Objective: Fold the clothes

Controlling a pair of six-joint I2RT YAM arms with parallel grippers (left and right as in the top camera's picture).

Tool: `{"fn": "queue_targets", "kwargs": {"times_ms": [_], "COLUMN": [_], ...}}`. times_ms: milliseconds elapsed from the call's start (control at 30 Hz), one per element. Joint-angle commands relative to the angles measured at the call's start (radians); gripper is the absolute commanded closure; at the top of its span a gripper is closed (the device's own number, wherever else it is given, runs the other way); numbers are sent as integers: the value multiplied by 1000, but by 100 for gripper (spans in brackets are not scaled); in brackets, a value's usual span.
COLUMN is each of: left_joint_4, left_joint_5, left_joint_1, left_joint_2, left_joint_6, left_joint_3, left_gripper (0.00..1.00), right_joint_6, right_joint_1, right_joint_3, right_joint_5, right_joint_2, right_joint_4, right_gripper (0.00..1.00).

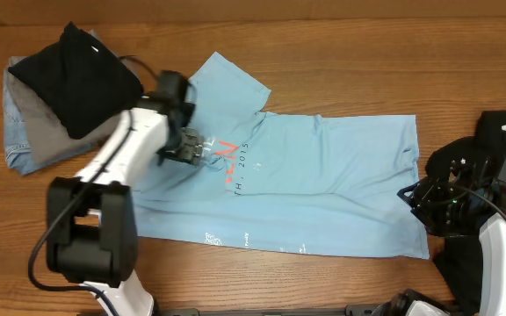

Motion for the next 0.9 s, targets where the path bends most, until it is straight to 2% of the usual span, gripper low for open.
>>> {"fn": "queue_targets", "kwargs": {"times_ms": [0, 67, 267, 300, 400, 600, 733, 867], "left_joint_4": [-4, -3, 55, 70, 100, 130, 58, 46], "left_joint_5": [181, 249, 266, 261, 260, 244, 230, 180], "left_joint_1": [105, 151, 160, 160, 160, 160, 160, 161], "left_joint_2": [-14, 2, 63, 82, 126, 155, 133, 123], "left_joint_6": [25, 63, 81, 92, 119, 124, 117, 117], "left_joint_3": [19, 19, 18, 18, 18, 23, 71, 90], "left_gripper": [14, 19, 29, 34, 37, 55, 53, 43], "right_joint_6": [-5, -5, 0, 4, 8, 7, 7, 7], "right_joint_1": [5, 5, 5, 5, 5, 5, 5, 5], "right_joint_3": [11, 11, 11, 11, 11, 11, 11, 11], "right_joint_5": [6, 6, 5, 5, 5, 5, 5, 6], "right_joint_2": [-8, -8, -8, -8, -8, -8, -8, -8], "right_joint_4": [3, 3, 3, 2, 0, -13, -13, -11], "right_gripper": [46, 46, 46, 47, 47, 47, 46, 46]}}
